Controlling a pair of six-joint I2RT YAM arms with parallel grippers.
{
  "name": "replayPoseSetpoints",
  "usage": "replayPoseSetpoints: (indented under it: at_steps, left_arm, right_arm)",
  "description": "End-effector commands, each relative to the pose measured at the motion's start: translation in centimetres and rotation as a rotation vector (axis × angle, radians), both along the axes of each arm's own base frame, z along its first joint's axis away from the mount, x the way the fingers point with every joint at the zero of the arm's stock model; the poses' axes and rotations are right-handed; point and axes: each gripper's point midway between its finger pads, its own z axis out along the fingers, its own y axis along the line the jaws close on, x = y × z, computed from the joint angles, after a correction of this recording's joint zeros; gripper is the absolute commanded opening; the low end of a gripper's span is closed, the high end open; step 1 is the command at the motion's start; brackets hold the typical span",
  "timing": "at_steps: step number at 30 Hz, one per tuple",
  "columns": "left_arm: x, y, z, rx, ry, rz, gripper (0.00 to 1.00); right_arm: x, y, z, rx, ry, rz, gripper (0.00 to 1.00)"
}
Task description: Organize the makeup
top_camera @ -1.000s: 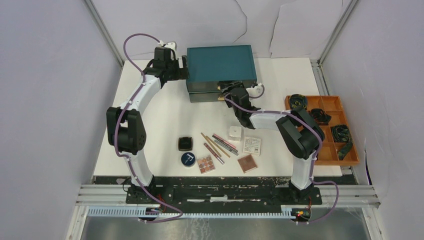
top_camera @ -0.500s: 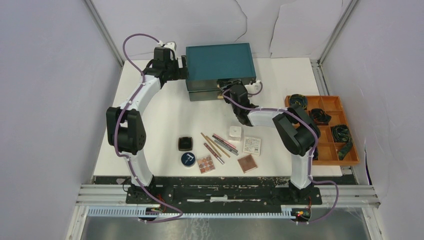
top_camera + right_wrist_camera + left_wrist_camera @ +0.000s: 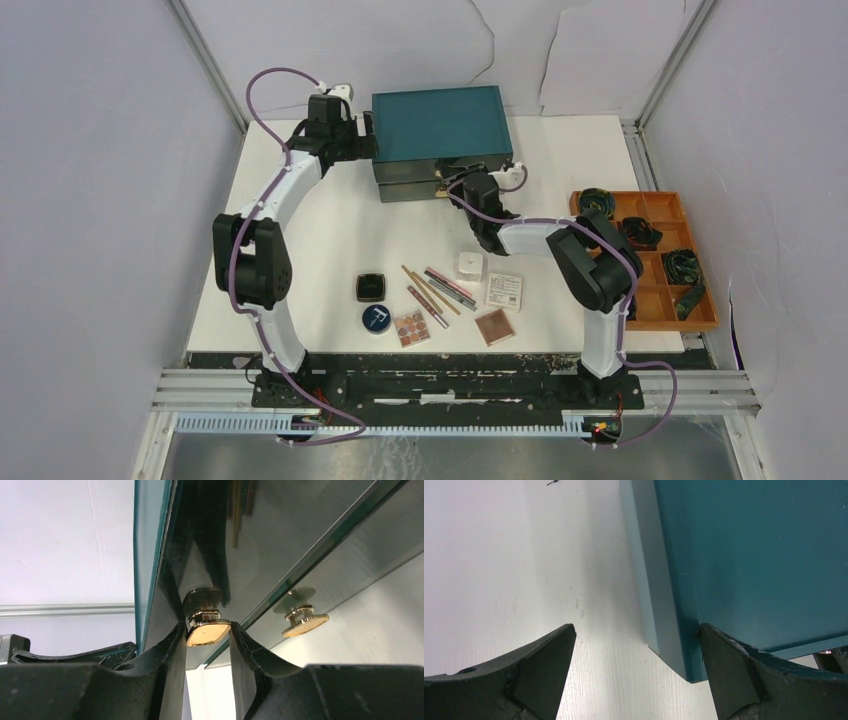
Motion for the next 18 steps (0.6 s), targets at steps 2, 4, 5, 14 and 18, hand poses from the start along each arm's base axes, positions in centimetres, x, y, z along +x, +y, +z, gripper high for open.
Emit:
replayPoseSetpoints:
  at_steps: [2, 4, 5, 14, 18]
  left_arm:
    - [-1.1, 0.7, -1.5, 0.008, 0.059, 0.023, 1.00]
    - [-1.1, 0.7, -1.6, 0.010, 0.061, 0.026, 1.00]
    - [-1.0, 0.8, -1.6, 0.011, 0.061, 0.027, 1.00]
    - [-0.9, 1.2, -2.3, 0.015, 0.073, 0.036, 1.00]
    - [-0.8, 1.2, -2.4, 0.013, 0.076, 0.036, 1.00]
  right_arm:
    - [-1.2, -3.1, 1.1, -0.026, -0.020, -0.053, 0.22]
    - [-2.0, -3.6, 1.2, -0.026, -0.015, -0.051, 0.22]
    - [-2.4, -3.8, 1.1, -0.027, -0.011, -0.046, 0.22]
    - [-6.6, -6.0, 0.2, -0.039, 0.033, -0.025, 0.21]
    - [-8.6, -6.8, 0.0, -0.056, 0.059, -0.002, 0.21]
